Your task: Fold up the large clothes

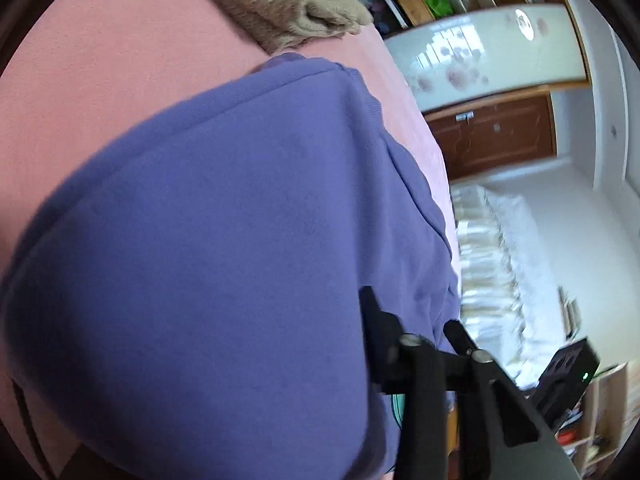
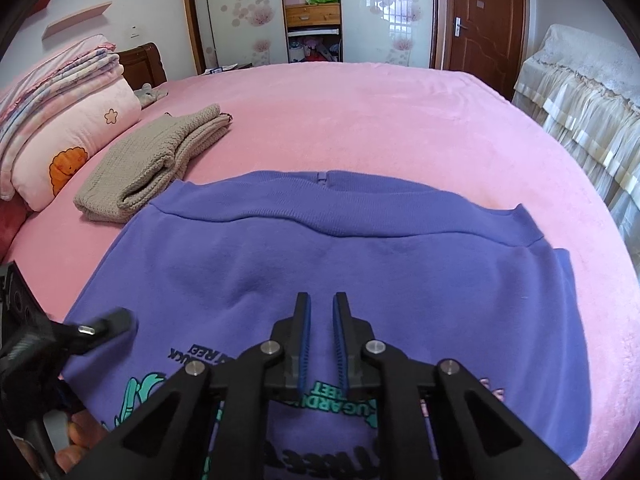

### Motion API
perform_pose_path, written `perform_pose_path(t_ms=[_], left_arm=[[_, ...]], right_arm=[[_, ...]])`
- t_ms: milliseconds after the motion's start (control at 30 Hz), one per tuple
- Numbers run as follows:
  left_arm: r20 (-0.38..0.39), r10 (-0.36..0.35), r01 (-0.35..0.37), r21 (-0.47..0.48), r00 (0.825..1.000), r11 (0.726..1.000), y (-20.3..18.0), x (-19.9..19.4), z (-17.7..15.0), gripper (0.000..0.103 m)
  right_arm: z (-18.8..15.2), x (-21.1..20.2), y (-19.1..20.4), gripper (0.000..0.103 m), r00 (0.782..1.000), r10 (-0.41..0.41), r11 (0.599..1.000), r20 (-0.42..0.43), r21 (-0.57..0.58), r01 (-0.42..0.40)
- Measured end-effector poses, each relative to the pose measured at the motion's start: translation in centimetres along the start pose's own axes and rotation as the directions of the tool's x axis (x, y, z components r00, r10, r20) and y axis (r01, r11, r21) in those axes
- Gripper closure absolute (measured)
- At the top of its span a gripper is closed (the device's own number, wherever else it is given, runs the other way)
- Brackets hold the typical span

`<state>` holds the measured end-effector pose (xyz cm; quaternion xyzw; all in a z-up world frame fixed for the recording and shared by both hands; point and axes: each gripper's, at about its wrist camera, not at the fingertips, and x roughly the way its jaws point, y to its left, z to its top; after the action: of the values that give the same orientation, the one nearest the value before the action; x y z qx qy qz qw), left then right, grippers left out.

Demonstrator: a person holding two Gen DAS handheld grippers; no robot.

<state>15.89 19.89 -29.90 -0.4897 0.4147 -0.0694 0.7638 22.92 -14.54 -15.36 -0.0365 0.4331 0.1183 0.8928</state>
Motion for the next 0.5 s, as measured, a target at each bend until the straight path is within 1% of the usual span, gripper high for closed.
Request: perform_pose_path(t_ms=[33,67,133,167,267,300,400,467,500], left_arm=[[0.009,-0.005,0.004,0.018,1.000,1.000,-0.4,-0.2,-0.2,0.080],[0.021,0.011,-0.012,0.056,1.000,0.998,-1.1,-0.4,-0.4,0.083],[0.056,0.056,-0.063,0.137,0.997,0.989,-2.6,-1.0,-0.8,0.086],[0.081,0.077,-0.091,0.184,0.994,0.979,-3.8,-1.1,-0.9,0.087],[0.161,0.109,-0.157,0.325,0.981,0.932,-7.6,-2.1,-2.3,0.088],[0.179,0.113,-0.171,0.355,0.977,0.919,-8.5,-2.3,-2.5,0.088],[0.228,0.129,-0.221,0.446,0.965,0.867,-11.4,-2.7,-3.7,0.088],[0.251,0.135,-0.247,0.492,0.958,0.835,-13.1,-2.7,-4.4,0.088],[0.265,0.142,-0.266,0.523,0.954,0.810,-14.1,-2.6,-4.9,0.088]], right_arm=[[-0.1,0.1,0.1,0.093,1.000,0.004,1.000,-0.001,-0.004,-0.004],[-0.2,0.2,0.2,0.093,1.000,0.004,1.000,-0.001,-0.010,-0.004],[-0.5,0.8,0.5,0.093,1.000,0.006,1.000,-0.016,-0.020,-0.006],[-0.7,1.2,0.6,0.093,1.000,0.009,1.000,-0.027,-0.019,-0.010],[-1.1,2.0,0.4,0.094,0.999,0.000,0.999,-0.041,-0.040,-0.002],[-1.2,2.2,0.3,0.094,0.999,0.007,0.999,-0.045,-0.037,-0.008],[-1.3,2.8,-1.0,0.094,0.996,0.065,0.998,-0.068,-0.004,-0.065],[-1.5,3.1,-1.6,0.094,0.993,0.091,0.996,-0.073,-0.006,-0.092],[-1.7,3.2,-1.9,0.094,0.992,0.102,0.995,-0.072,-0.005,-0.102]])
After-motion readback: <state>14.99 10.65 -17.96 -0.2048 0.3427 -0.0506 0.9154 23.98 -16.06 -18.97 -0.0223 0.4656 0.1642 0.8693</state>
